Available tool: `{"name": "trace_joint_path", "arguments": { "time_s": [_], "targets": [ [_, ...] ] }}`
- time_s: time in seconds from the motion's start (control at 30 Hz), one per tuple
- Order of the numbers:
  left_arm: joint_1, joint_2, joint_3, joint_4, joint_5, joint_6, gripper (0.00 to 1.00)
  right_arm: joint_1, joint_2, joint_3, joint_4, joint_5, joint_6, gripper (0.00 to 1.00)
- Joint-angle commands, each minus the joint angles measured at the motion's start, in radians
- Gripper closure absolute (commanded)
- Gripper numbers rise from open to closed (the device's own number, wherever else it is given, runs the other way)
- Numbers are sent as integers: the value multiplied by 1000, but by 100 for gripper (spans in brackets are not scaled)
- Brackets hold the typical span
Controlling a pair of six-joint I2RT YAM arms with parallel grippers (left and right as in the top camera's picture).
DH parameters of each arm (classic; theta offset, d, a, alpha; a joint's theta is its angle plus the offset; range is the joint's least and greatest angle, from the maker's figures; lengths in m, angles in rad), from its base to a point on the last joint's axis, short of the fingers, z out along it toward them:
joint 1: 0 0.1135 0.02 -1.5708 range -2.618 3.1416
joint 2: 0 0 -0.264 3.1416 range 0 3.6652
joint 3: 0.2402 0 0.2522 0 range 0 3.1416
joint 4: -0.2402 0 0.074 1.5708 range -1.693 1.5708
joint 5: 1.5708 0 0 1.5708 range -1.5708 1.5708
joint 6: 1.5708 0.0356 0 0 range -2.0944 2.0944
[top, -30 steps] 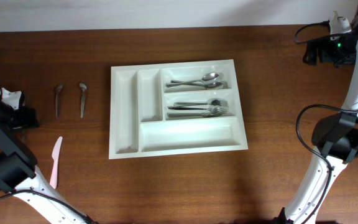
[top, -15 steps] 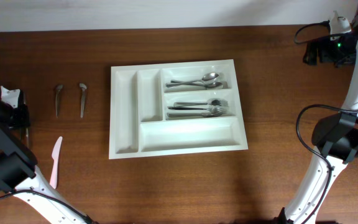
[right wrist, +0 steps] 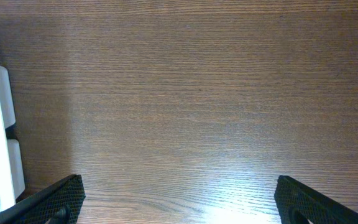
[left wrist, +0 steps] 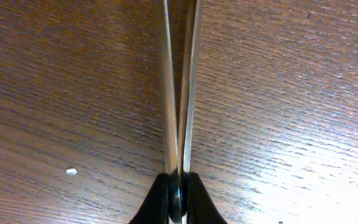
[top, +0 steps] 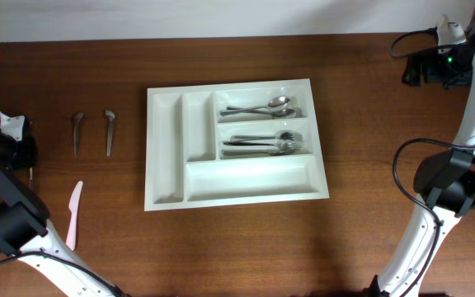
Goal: Pack container
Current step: 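Lower the left gripper and close it on the silver tongs, then lift the tongs and carry them right over the tray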
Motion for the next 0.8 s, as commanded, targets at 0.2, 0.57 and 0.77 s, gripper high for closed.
{"name": "trace_joint_path", "arguments": {
  "time_s": [0.2, 0.57, 0.77],
  "targets": [
    [-74, 7, 154, -108, 30, -44, 98, -5, -14, -5, 3, 2, 1, 1],
    [-259, 7, 464, -432, 107, 106, 98, -5, -14, -5, 3, 2, 1, 1],
    [-397, 7, 595, -645, 200, 220, 98, -5, -14, -5, 3, 2, 1, 1]
  ]
}}
